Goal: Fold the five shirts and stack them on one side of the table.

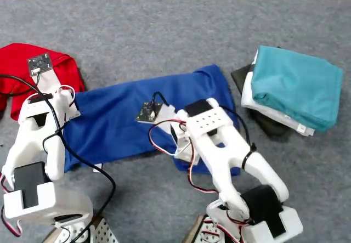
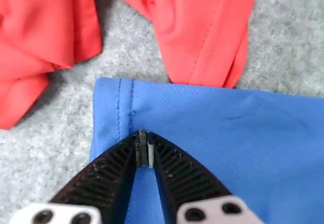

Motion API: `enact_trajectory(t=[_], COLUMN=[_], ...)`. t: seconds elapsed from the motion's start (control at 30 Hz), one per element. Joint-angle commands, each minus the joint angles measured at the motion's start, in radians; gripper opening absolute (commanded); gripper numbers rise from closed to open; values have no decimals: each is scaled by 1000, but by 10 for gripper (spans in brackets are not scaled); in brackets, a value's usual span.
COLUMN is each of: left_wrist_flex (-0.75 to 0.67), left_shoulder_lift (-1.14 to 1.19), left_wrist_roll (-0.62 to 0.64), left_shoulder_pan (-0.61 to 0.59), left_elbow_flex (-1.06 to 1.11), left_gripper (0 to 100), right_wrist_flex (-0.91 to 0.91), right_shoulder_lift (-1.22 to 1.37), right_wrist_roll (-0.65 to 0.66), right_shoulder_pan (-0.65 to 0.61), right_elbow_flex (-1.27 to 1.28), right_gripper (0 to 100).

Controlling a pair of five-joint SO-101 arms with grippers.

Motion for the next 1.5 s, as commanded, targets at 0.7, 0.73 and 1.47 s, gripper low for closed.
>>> enact_trajectory(t=[0.7,0.73,1.47], left_wrist_flex=[-11,-11,170], left_shoulder_lift=[-7,-8,140], left_wrist_roll=[8,8,9], left_shoulder_pan=[-12,-12,-15], left_elbow_flex=[-48,-48,-347], left_gripper=[19,19,19], right_wrist_flex=[-109,-81,150], right_shoulder_lift=[206,206,733], right_wrist_roll=[-34,-26,35], right_shoulder_pan=[-5,21,326], right_elbow_flex=[-65,-96,-1287], right_gripper=[4,4,4])
